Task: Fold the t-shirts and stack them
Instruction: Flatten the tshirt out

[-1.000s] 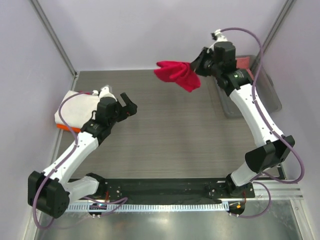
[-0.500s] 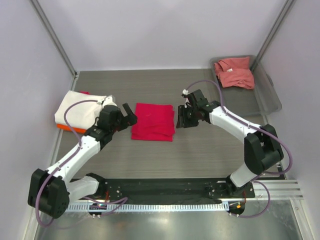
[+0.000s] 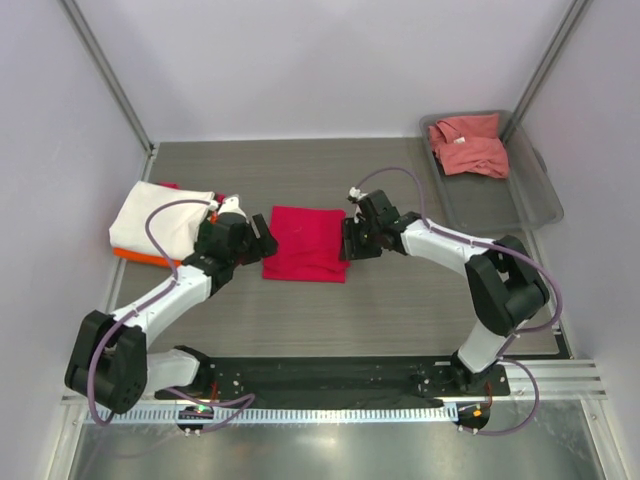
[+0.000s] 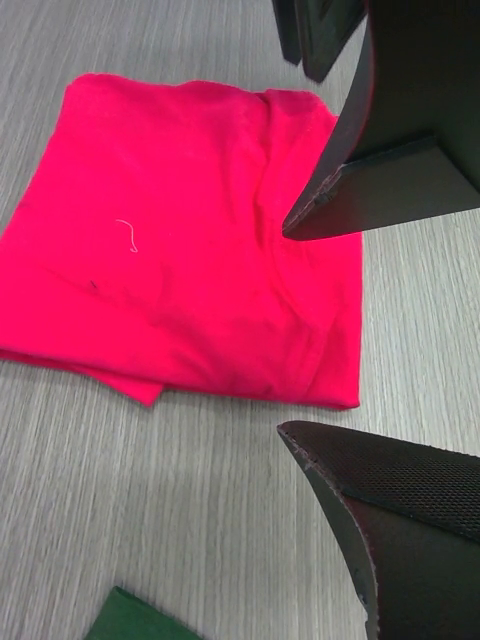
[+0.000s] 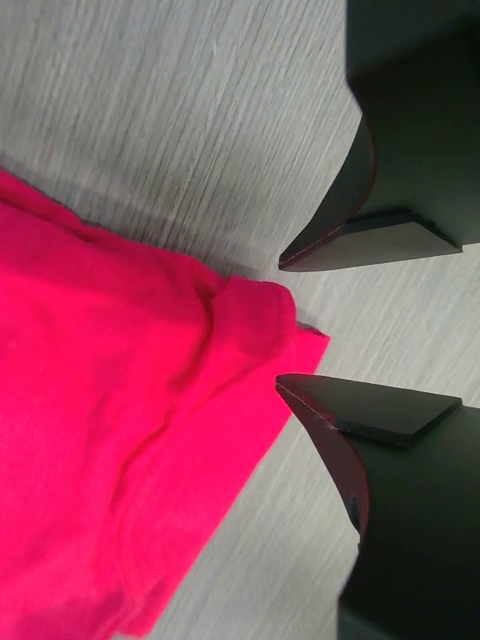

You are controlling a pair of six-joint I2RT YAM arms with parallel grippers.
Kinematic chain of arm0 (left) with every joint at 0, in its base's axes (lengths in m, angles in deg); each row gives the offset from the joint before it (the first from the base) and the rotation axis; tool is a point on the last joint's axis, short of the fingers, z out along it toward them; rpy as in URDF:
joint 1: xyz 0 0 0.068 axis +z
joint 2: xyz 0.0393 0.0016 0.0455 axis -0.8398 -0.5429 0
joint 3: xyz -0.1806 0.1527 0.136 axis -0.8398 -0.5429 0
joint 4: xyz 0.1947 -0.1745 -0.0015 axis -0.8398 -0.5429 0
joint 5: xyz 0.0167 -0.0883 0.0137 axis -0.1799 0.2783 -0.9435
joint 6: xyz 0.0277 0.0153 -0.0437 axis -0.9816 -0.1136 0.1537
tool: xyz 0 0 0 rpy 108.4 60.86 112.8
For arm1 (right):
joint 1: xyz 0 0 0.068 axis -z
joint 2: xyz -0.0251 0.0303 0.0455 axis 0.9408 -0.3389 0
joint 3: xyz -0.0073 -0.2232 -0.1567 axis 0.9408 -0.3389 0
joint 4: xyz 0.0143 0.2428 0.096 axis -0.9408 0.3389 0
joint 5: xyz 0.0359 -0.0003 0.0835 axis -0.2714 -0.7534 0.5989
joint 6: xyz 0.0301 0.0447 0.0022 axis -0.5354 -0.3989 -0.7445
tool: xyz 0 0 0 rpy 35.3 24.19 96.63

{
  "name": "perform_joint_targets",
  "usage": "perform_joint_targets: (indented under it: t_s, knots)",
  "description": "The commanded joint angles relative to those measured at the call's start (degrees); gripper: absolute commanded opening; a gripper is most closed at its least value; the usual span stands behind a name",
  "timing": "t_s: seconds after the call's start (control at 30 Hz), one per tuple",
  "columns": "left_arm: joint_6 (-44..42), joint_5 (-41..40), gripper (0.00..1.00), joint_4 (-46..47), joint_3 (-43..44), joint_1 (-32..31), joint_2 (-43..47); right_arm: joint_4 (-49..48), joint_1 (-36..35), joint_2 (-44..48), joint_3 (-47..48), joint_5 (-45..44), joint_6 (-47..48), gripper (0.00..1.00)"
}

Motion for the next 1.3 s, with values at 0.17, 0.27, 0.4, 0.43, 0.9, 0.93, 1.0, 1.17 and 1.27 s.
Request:
perform_joint_targets:
  t_s: [0.17, 0.27, 0.4, 0.43, 0.9, 0.93, 1.0, 1.17, 1.27]
  knots:
    - [-1.88, 1.67, 0.73, 3.55, 0.28, -0.11, -2.16, -5.36, -1.76, -3.96, 0.07, -2.57, -1.60, 0.54]
    - [-1.79, 2.55, 0.70, 3.64, 0.45, -0.20, -3.30, -5.98, -1.85, -5.11, -0.11, -2.39, -1.51, 0.48]
    - [-1.70, 3.16, 0.68, 3.20, 1.50, -0.20, -5.85, -6.68, -1.94, -4.24, -0.19, -2.13, -1.68, 0.07]
    - [-1.70, 3.25, 0.68, 3.11, 1.59, -0.20, -6.03, -6.94, -1.77, -3.53, -0.45, -2.22, -1.77, 0.02]
    - [-1.62, 5.10, 0.53, 1.62, 4.32, -0.81, -12.61, -9.23, -1.85, 0.43, -1.16, 1.29, -1.86, 0.01]
    - [-1.61, 4.66, 0.55, -0.04, 4.93, -0.82, -13.40, -9.58, -1.77, 0.43, -1.16, 1.38, -2.03, 0.01]
    - [-1.61, 3.96, 0.55, -0.84, 5.90, -0.81, -14.90, -9.67, -1.85, 0.34, -1.16, 1.30, -2.04, 0.01]
    - [-1.61, 3.78, 0.48, -1.64, 6.43, -0.99, -15.87, -9.67, -1.85, 0.69, -1.34, 0.86, -1.95, 0.01]
    - [-1.35, 1.24, 0.53, -4.71, 8.09, -0.99, -17.54, -9.67, -1.85, 0.78, -1.34, 0.94, -1.95, 0.01]
